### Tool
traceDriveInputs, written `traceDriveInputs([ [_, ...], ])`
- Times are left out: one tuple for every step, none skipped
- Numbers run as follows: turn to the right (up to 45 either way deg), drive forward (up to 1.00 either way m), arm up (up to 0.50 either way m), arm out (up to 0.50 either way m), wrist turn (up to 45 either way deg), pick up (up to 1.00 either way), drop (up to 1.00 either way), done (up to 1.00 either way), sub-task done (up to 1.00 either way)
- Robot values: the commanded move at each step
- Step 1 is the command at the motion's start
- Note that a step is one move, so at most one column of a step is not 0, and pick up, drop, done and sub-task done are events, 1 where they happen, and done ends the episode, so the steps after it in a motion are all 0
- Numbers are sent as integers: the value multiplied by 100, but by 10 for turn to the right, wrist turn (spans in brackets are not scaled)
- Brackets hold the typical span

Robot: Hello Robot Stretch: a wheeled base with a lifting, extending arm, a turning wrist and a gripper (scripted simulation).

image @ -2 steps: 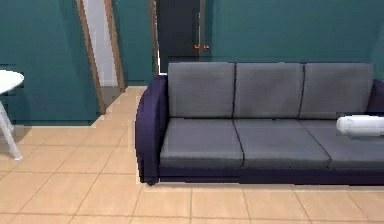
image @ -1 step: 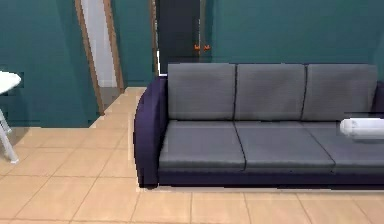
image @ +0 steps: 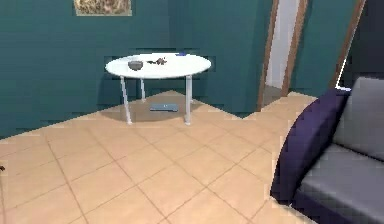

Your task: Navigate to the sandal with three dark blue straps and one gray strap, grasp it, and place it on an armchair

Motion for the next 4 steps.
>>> traceDriveInputs([
  [-420, 0, 0, 0, 0, 0, 0, 0, 0],
  [0, 100, 0, 0, 0, 0, 0, 0, 0],
  [0, 55, 0, 0, 0, 0, 0, 0, 0],
  [-420, 0, 0, 0, 0, 0, 0, 0, 0],
])
